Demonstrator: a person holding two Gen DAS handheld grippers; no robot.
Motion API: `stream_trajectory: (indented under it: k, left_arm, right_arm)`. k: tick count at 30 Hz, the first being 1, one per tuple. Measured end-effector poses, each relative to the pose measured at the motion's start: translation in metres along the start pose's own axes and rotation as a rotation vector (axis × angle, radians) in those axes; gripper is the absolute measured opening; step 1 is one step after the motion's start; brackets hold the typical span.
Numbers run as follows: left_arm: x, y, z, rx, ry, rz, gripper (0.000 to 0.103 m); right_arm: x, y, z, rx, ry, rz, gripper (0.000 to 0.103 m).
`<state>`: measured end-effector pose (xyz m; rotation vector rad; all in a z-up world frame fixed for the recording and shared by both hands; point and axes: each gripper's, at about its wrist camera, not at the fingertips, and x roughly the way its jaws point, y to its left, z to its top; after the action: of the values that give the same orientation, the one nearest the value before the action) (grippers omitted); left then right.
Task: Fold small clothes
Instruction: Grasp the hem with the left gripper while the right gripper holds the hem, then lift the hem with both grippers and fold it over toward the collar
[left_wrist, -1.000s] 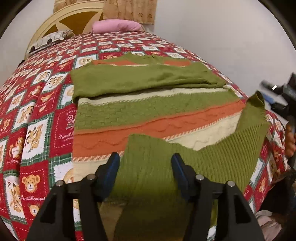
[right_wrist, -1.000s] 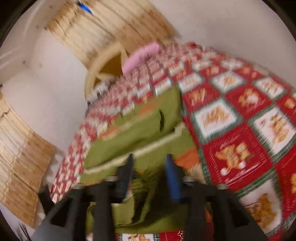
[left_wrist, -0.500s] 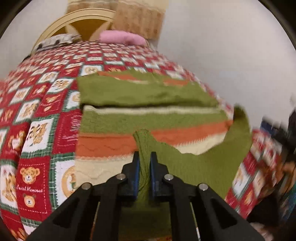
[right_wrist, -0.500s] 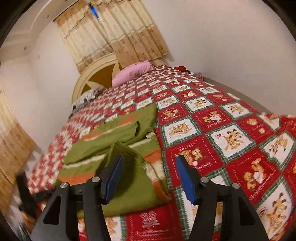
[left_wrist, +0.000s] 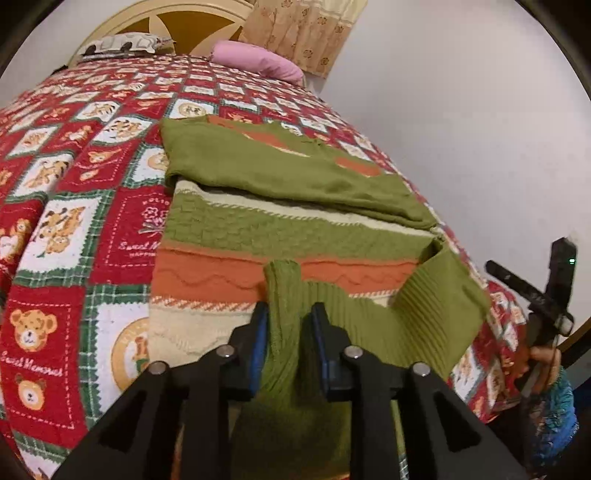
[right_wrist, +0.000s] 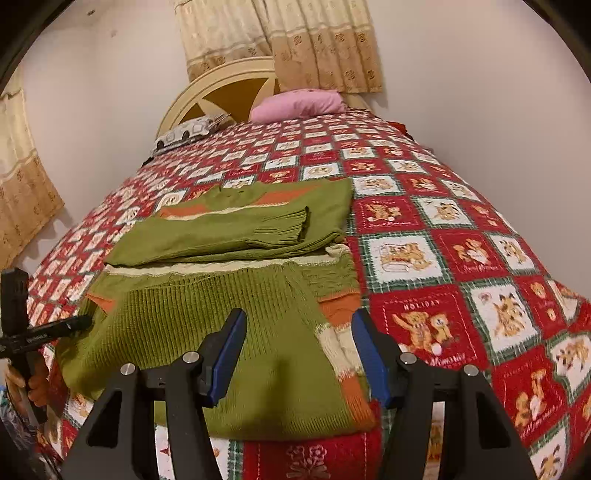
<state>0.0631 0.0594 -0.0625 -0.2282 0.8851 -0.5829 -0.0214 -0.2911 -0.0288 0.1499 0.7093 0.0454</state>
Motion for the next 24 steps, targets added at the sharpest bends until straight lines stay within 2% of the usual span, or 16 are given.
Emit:
stream_trajectory:
  k: [1,4,7,9,11,13,14,15,16,17,20,24]
  left_arm:
    - [0.0,0.0,0.0,0.002,-0.003,-0.008,0.028]
    - [0.003,-0.002,0.0,0.023,-0.007,-0.028,0.048]
    - [0.008,-0.005,0.003,0.048,-0.009,-0.016,0.048]
    - [0.008,-0.009,0.005,0.073,-0.013,0.007,0.039]
    - [0.01,-0.009,0.004,0.082,-0.002,0.021,0.015]
    - [0.008,-0.005,0.002,0.066,-0.01,0.012,0.013]
    - [0.006,-0.003,0.0,0.057,-0.019,0.01,0.012]
    - [0.006,-0.003,-0.002,0.055,-0.025,0.01,0.012]
    - [0.005,-0.003,-0.004,0.055,-0.032,0.013,0.011]
    - [0.004,-0.004,-0.006,0.057,-0.038,0.019,0.011]
    - [0.0,-0.005,-0.002,0.047,-0.044,0.031,0.01]
    - [-0.013,0.001,0.016,0.0,-0.075,0.024,0.01]
  right_arm:
    - [0.003,0.001,0.003,-0.011,0.003,-0.003,0.06]
    - [0.017,0.004,0.011,-0.032,0.03,0.014,0.06]
    - [0.04,0.008,0.016,-0.048,0.079,0.02,0.06]
    - [0.057,0.01,0.018,-0.044,0.114,0.041,0.06]
    - [0.072,0.013,0.016,-0.046,0.154,0.063,0.06]
    - [0.08,0.02,0.011,-0.085,0.155,0.037,0.06]
    - [0.081,0.025,0.009,-0.117,0.144,0.016,0.055]
    - [0.08,0.029,0.008,-0.144,0.136,-0.001,0.047]
    - [0.077,0.033,0.007,-0.16,0.13,-0.007,0.03]
    - [0.075,0.034,0.006,-0.161,0.128,-0.002,0.017]
    - [0.061,0.032,0.008,-0.131,0.102,-0.001,0.012]
    - [0.031,0.022,0.025,-0.039,0.022,0.041,0.011]
